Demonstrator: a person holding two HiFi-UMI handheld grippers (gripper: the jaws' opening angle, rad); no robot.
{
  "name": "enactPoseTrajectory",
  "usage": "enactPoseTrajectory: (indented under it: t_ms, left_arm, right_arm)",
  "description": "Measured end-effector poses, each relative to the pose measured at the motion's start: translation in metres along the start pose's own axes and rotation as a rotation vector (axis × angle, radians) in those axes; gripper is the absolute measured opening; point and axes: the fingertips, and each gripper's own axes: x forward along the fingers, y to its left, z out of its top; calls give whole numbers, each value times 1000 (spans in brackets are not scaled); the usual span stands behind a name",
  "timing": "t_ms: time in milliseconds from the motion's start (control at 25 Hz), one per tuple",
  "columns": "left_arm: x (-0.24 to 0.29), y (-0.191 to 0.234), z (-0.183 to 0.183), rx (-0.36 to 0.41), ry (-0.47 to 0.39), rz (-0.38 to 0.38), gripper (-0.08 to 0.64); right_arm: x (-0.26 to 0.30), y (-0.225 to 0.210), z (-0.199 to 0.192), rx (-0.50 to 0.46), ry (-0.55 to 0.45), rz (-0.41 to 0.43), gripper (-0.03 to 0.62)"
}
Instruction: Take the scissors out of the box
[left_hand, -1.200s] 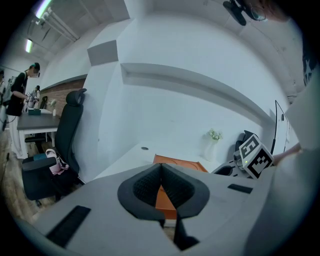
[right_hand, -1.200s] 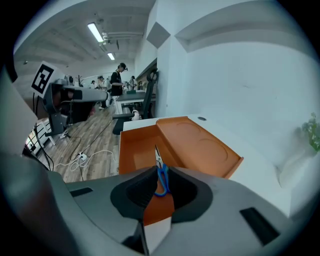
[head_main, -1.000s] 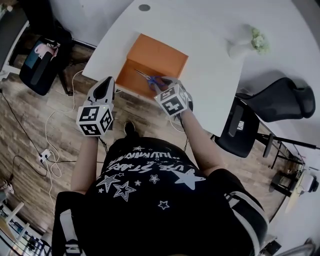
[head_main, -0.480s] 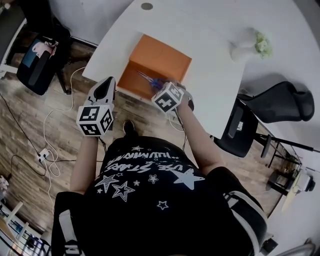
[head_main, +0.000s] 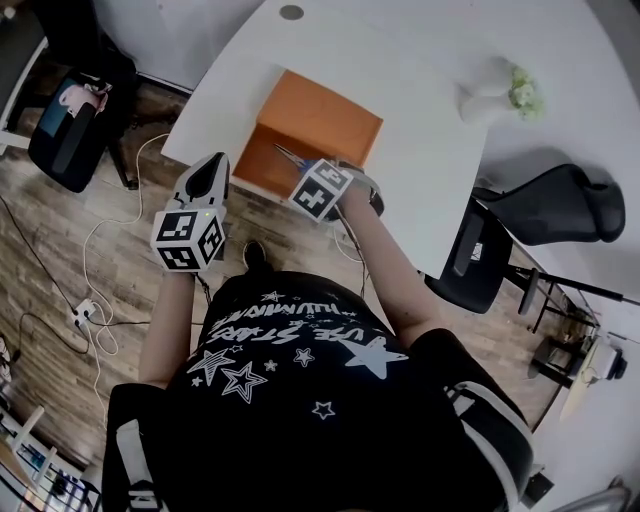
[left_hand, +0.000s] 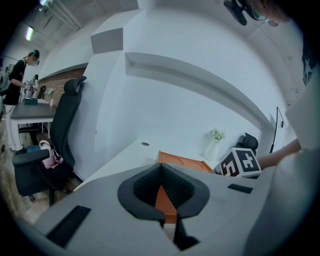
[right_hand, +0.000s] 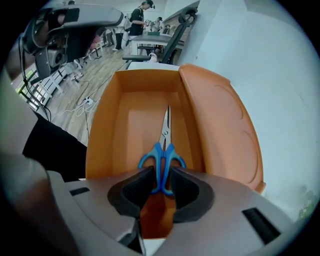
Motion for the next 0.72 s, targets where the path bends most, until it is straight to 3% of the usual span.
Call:
enactPoseTrajectory:
  t_ms: [440, 720]
  left_arm:
    - [-2, 7, -5, -24, 4, 7, 18]
    - [-6, 11, -4, -29, 0, 0, 18]
  right_arm:
    - [3, 3, -1, 37, 40, 68, 104]
    - [1, 5, 2, -12, 17, 58, 100]
